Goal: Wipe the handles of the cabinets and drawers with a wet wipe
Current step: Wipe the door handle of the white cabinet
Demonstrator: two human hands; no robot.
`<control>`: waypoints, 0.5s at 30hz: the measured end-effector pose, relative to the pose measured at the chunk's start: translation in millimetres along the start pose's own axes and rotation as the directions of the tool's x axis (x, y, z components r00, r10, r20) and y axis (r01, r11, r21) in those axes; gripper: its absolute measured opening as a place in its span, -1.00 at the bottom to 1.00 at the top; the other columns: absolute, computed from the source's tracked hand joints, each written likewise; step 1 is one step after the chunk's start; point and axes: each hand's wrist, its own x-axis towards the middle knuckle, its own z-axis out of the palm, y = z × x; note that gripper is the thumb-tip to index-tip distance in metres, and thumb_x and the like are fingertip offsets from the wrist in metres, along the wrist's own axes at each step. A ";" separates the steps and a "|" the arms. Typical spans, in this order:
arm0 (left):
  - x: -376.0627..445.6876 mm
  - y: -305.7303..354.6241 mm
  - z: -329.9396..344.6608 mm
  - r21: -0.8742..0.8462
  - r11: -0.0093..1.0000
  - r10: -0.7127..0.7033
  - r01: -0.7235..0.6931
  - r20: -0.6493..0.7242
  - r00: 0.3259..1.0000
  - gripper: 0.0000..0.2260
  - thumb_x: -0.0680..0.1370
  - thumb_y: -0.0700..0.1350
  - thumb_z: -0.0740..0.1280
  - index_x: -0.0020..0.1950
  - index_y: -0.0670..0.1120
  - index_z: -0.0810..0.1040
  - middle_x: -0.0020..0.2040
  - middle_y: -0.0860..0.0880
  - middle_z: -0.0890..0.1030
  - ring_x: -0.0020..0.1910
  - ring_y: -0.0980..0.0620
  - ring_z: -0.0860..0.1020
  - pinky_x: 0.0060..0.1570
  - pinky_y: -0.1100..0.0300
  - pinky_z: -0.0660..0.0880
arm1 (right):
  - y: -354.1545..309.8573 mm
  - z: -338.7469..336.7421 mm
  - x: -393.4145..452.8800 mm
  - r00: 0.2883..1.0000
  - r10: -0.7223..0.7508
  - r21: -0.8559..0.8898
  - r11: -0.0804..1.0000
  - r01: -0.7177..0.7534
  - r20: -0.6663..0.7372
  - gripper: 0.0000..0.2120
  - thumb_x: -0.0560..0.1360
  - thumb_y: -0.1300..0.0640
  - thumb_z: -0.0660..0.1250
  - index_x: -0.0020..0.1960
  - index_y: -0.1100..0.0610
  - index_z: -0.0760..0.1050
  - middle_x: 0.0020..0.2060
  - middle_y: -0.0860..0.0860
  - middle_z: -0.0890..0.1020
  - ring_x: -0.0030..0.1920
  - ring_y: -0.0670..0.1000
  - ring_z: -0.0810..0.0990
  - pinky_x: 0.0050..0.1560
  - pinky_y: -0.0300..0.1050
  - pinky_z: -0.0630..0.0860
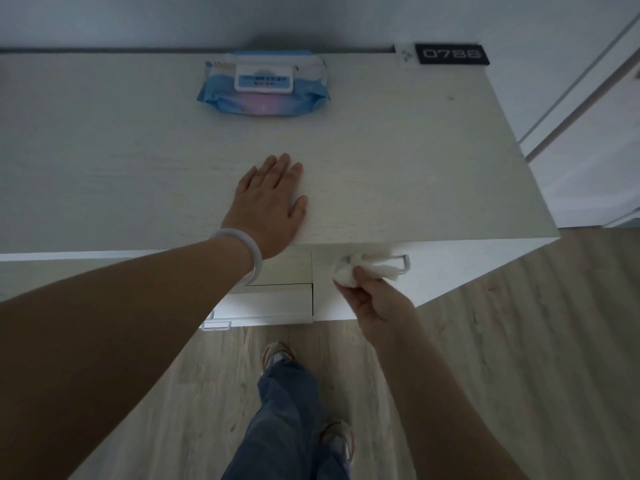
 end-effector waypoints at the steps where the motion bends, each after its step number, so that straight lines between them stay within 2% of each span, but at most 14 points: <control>1: 0.0 -0.1 0.2 0.001 1.000 0.001 -0.001 0.001 1.000 -0.48 0.63 0.11 0.03 0.56 -0.04 0.14 0.57 -0.05 0.13 0.55 -0.03 0.07 0.51 0.03 -0.02 | 5.8 7.2 -1.1 1.000 0.020 0.020 1.000 -0.020 0.003 -0.83 0.51 0.44 0.28 0.09 0.33 0.51 0.06 0.23 0.63 0.08 0.19 0.63 -0.04 0.14 0.62; 3: 0.2 -1.1 0.5 0.000 1.000 0.008 -0.008 0.000 1.000 -0.49 0.63 0.10 0.03 0.56 -0.04 0.14 0.57 -0.05 0.13 0.55 -0.03 0.07 0.52 0.03 -0.02 | 5.2 7.8 1.5 0.999 0.020 0.063 0.998 -0.018 -0.034 -0.80 0.50 0.45 0.29 0.11 0.34 0.50 0.05 0.24 0.63 0.08 0.21 0.62 -0.04 0.15 0.61; 7: -0.7 -1.3 0.0 -0.008 1.000 0.011 -0.012 -0.002 1.000 -0.49 0.63 0.10 0.03 0.56 -0.05 0.15 0.57 -0.07 0.14 0.55 -0.03 0.08 0.52 0.02 -0.02 | -29.4 -21.1 6.8 0.992 -0.112 0.078 0.990 0.116 -0.056 -0.89 0.51 0.42 0.28 -0.02 0.29 0.54 -0.11 0.17 0.69 -0.11 0.08 0.71 -0.02 0.04 0.63; 9: -0.5 -1.3 0.1 -0.014 1.000 0.012 -0.012 0.002 1.000 -0.49 0.63 0.10 0.03 0.56 -0.05 0.14 0.57 -0.07 0.13 0.55 -0.03 0.06 0.52 0.03 -0.03 | -39.1 -29.3 10.9 0.987 -0.133 0.086 0.986 0.140 -0.086 -0.90 0.51 0.41 0.29 -0.02 0.29 0.54 -0.08 0.16 0.68 -0.06 0.09 0.69 0.00 0.04 0.63; 12: -0.2 -1.1 -0.1 -0.003 1.000 0.012 -0.012 0.003 1.000 -0.48 0.63 0.11 0.00 0.56 -0.05 0.13 0.57 -0.06 0.13 0.55 -0.03 0.07 0.52 0.03 -0.03 | -23.1 -15.5 10.1 0.987 -0.119 0.059 0.990 0.126 -0.107 -0.84 0.51 0.41 0.30 0.06 0.27 0.53 0.08 0.18 0.63 0.07 0.11 0.63 0.08 -0.01 0.61; 15: -0.6 -1.8 -0.1 -0.002 1.000 0.012 -0.012 0.014 1.000 -0.43 0.59 0.15 -0.07 0.56 -0.05 0.14 0.57 -0.07 0.13 0.55 -0.03 0.07 0.52 0.02 -0.02 | -2.3 -3.0 4.6 0.992 -0.058 0.010 0.998 0.059 -0.111 -0.78 0.48 0.43 0.33 0.10 0.28 0.52 0.07 0.18 0.63 0.08 0.14 0.62 0.16 0.03 0.57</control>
